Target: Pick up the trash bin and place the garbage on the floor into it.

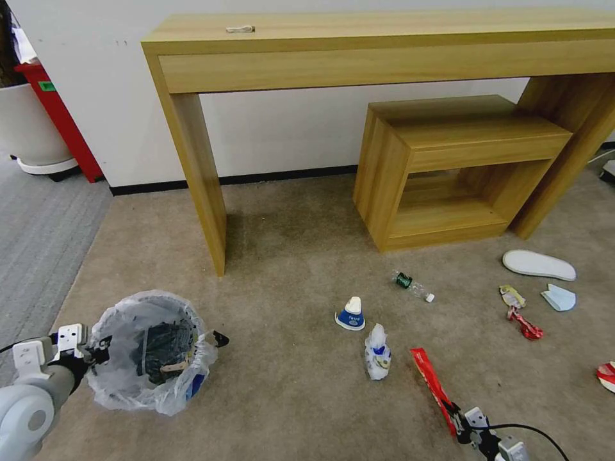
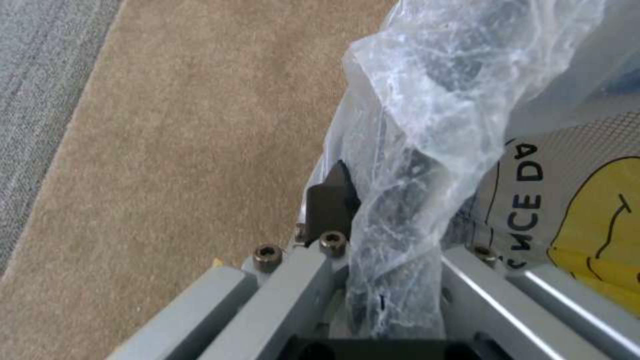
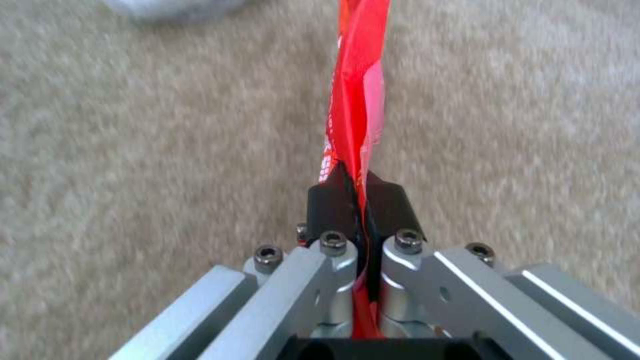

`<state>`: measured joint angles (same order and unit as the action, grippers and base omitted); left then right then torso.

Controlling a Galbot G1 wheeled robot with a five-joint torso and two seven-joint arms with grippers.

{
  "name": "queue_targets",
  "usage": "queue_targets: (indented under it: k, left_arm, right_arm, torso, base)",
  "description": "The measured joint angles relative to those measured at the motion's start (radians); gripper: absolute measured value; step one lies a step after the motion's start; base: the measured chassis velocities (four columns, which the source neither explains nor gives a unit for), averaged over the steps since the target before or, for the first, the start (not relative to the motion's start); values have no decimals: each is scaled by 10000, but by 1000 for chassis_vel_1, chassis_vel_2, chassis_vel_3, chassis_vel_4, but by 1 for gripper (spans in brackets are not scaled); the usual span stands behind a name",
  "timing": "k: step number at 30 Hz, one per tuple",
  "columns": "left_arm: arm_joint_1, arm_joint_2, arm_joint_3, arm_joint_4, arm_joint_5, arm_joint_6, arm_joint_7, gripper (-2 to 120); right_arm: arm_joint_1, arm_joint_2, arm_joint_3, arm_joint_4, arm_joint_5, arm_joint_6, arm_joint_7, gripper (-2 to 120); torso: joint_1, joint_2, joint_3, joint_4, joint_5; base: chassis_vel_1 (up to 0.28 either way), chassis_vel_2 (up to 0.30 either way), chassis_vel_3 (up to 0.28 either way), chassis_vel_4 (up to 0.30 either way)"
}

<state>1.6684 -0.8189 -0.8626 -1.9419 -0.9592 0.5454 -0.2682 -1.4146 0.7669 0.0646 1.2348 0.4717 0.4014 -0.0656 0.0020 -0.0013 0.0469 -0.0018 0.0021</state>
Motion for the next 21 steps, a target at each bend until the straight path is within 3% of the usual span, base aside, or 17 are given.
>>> queue_targets:
  k: [14, 20, 21]
  left_arm:
    - [117, -132, 99, -91, 295, 53, 165, 0]
    - [130, -178, 151, -218, 502, 59, 305, 0]
    - [147, -179, 165, -259, 577, 62, 346, 0]
  right_arm:
    - [228, -174, 957, 995, -232, 1374, -1672, 0]
    - [402, -474, 1660, 1766, 80, 1900, -2949, 0]
    - [487, -584, 1884, 2031, 226, 2044, -3651, 0]
  torso:
    - [1, 0, 0, 0, 1]
    - [1, 1, 0, 0, 0]
    - [1, 0, 0, -1, 0]
  base:
    - [0, 0, 0, 0]
    - [0, 0, 0, 0]
    - [0, 0, 0, 0]
